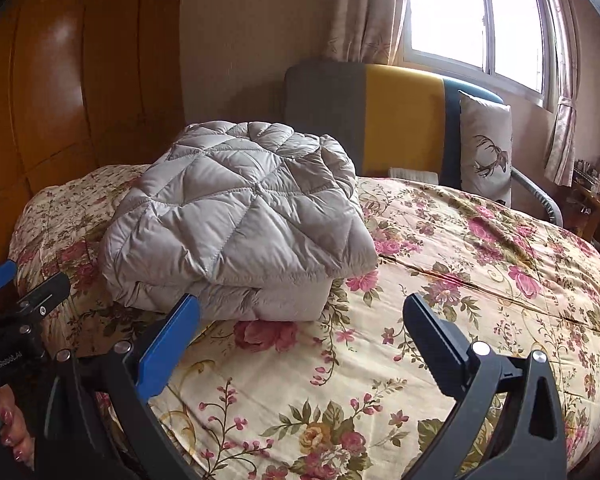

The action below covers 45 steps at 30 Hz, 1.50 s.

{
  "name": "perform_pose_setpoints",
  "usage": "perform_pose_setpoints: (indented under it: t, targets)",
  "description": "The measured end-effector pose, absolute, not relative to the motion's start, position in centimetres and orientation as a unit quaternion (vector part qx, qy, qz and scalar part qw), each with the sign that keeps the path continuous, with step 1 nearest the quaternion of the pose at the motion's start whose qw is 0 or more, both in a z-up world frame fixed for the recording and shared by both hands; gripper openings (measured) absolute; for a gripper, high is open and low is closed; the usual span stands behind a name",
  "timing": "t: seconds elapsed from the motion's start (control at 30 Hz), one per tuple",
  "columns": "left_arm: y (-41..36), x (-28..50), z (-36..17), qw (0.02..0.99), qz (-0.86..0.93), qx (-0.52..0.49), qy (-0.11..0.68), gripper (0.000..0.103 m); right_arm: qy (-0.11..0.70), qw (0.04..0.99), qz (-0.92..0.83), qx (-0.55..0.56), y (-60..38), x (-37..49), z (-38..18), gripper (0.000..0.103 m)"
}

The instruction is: Fold large clothes

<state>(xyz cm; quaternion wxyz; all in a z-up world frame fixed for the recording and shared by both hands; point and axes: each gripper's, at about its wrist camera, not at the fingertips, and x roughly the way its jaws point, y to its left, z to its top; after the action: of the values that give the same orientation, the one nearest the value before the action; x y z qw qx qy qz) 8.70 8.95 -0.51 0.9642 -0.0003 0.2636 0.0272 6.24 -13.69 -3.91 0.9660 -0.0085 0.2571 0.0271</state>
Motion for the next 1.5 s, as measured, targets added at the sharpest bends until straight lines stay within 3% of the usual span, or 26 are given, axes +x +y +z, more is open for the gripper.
perform_pose_setpoints:
  t: [1.5]
  targets:
    - [9.4,9.4,-1.5,0.956,0.042,-0.013,0.289,0.100,0.266,0.963,0.031,0.000,-13.8,6.4,-4.2,0.101]
